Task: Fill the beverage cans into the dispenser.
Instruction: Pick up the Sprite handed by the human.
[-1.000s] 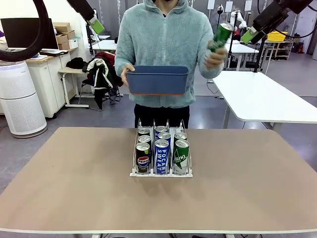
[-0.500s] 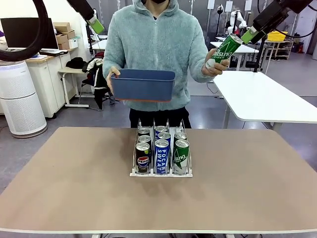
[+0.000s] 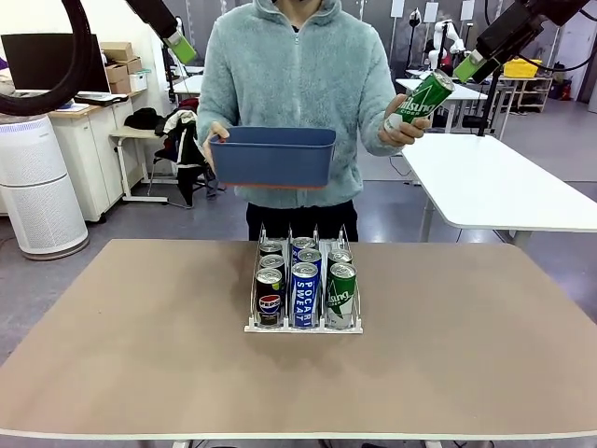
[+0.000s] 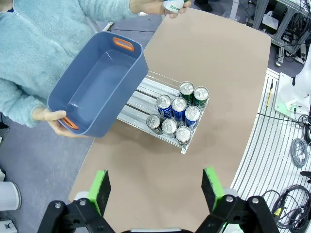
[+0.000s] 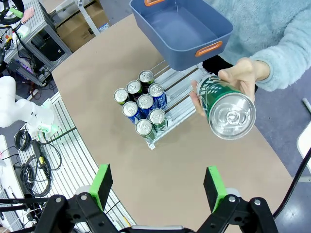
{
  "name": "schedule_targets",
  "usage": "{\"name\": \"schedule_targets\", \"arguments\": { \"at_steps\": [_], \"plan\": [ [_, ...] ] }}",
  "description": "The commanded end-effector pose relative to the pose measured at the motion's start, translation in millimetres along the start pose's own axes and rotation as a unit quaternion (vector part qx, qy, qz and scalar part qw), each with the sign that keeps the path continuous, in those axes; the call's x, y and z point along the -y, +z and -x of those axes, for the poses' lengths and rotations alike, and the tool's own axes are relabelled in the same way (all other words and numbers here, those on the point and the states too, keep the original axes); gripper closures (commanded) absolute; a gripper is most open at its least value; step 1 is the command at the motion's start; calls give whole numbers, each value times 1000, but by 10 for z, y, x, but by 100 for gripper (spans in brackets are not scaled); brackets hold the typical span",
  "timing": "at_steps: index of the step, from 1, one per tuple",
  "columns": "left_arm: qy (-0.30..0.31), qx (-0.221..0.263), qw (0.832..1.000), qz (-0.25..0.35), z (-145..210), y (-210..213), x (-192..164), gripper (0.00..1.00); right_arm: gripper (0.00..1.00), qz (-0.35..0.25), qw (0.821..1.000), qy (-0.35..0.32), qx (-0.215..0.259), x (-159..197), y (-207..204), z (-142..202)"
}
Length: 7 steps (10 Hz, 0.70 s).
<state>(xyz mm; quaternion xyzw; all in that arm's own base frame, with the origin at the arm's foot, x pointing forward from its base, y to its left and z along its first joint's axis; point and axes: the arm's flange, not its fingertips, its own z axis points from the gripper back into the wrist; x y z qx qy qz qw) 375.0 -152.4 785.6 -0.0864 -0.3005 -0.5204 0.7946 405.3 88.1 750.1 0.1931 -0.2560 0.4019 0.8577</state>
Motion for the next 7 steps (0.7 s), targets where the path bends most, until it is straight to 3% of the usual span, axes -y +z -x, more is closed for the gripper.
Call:
{"name": "schedule_targets", "arguments": {
  "at_steps": [1, 7],
  "plan": [
    [-5, 2, 1000, -2, 50, -12, -11, 0, 0, -3, 1000, 0, -1, -1, -8, 12],
    [-5, 2, 1000, -2, 50, -12, -11, 0, 0, -3, 1000, 0, -1, -1, -8, 12]
  ]
}}
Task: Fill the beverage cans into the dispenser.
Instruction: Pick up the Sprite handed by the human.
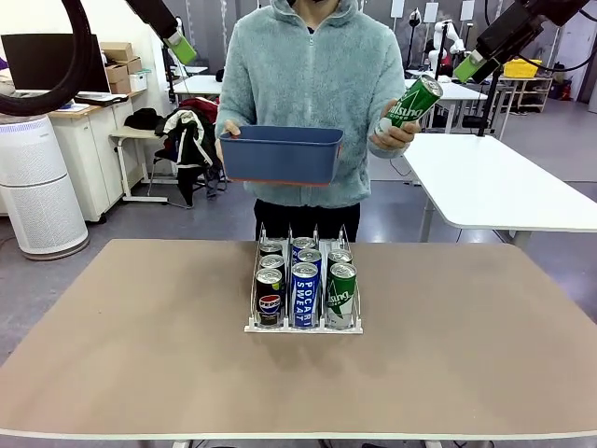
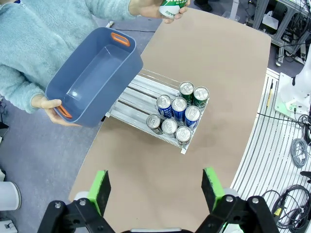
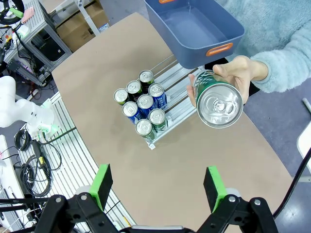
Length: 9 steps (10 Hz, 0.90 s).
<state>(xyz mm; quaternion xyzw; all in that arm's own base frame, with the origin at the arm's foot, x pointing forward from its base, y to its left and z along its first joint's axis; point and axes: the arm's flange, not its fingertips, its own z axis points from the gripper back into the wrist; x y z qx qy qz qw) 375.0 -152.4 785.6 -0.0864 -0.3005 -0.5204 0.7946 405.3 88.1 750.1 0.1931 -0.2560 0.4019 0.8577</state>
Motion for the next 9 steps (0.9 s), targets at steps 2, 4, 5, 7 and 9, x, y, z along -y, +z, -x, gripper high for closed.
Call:
{"name": "schedule_targets", "arguments": {
  "at_steps": [2, 4, 5, 7, 9],
  "plan": [
    [-5, 2, 1000, -2, 50, -12, -11, 0, 0, 0, 1000, 0, 0, 0, 0, 0],
    [-5, 2, 1000, -2, 50, -12, -11, 0, 0, 30, 1000, 1, 11, 60, -57, -23],
    [-5, 2, 1000, -2, 50, -12, -11, 0, 0, 47, 999, 3, 12, 121, -87, -61],
    [-5, 2, 1000, -2, 50, -12, -11, 0, 0, 68, 997, 14, 20, 233, -244, -152],
    [-5, 2, 1000, -2, 50, -12, -11, 0, 0, 65, 997, 24, 24, 410, -332, -235]
  ]
}}
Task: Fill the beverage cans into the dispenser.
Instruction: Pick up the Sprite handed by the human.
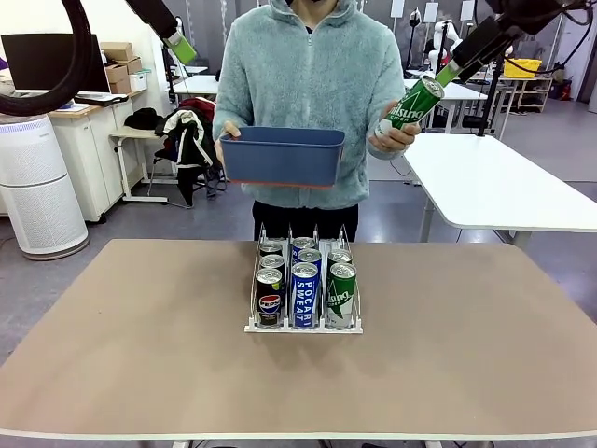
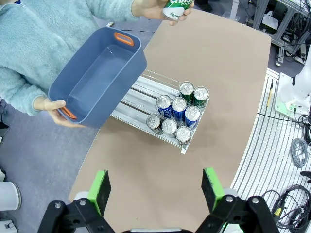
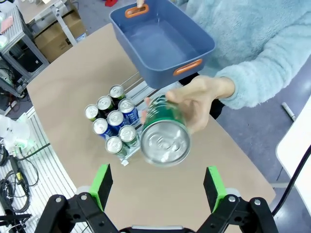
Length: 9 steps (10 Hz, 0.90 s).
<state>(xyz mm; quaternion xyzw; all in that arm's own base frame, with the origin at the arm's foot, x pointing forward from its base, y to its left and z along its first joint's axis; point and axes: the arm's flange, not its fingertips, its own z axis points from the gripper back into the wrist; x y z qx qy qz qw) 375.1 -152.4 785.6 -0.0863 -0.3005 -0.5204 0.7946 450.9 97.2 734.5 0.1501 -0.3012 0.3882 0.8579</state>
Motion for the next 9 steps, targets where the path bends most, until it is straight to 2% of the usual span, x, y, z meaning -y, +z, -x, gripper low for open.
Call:
{"name": "schedule_targets", "arguments": {
  "at_steps": [1, 4, 9],
  "plan": [
    [-5, 2, 1000, -2, 50, -12, -10, 0, 0, 6, 1000, 11, 8, 146, -132, -54],
    [-5, 2, 1000, -2, 50, -12, -10, 0, 0, -3, 1000, 13, 8, 259, -286, -113],
    [-5, 2, 1000, -2, 50, -12, -10, 0, 0, -22, 999, 4, 27, 243, -537, -165]
  ]
}}
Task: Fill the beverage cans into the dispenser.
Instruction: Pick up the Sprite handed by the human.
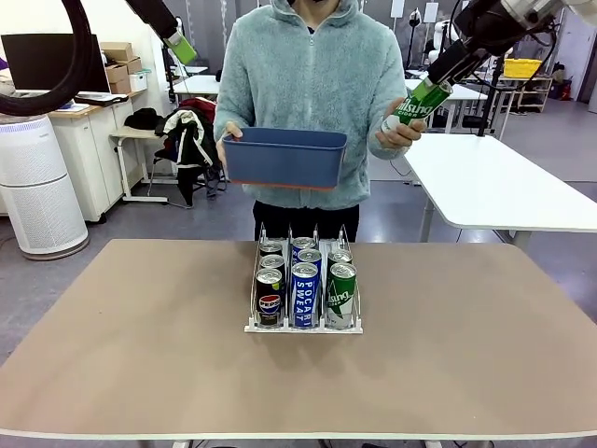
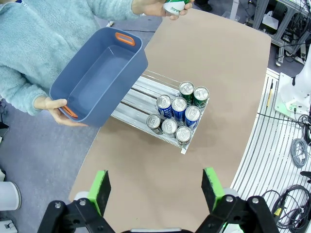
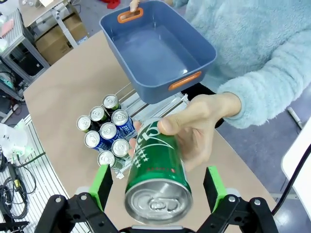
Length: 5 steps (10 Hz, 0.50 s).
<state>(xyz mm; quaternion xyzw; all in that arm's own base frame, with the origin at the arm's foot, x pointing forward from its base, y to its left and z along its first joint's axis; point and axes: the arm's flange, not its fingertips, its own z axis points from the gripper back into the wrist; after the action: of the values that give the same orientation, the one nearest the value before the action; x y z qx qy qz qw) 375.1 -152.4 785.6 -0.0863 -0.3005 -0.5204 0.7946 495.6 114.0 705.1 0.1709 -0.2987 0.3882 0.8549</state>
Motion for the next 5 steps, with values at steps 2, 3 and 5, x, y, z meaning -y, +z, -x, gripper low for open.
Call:
{"name": "schedule_targets", "arguments": {
  "at_steps": [2, 3, 5],
  "plan": [
    [-5, 2, 1000, -2, 51, -12, -10, 0, 0, -10, 1000, 9, 20, 39, -67, -40],
    [-5, 2, 1000, -2, 51, -12, -10, 0, 0, -14, 1000, 3, 21, 16, -89, -45],
    [-5, 2, 1000, -2, 51, -12, -10, 0, 0, -6, 1000, -2, 3, -9, -53, -19]
  ]
}}
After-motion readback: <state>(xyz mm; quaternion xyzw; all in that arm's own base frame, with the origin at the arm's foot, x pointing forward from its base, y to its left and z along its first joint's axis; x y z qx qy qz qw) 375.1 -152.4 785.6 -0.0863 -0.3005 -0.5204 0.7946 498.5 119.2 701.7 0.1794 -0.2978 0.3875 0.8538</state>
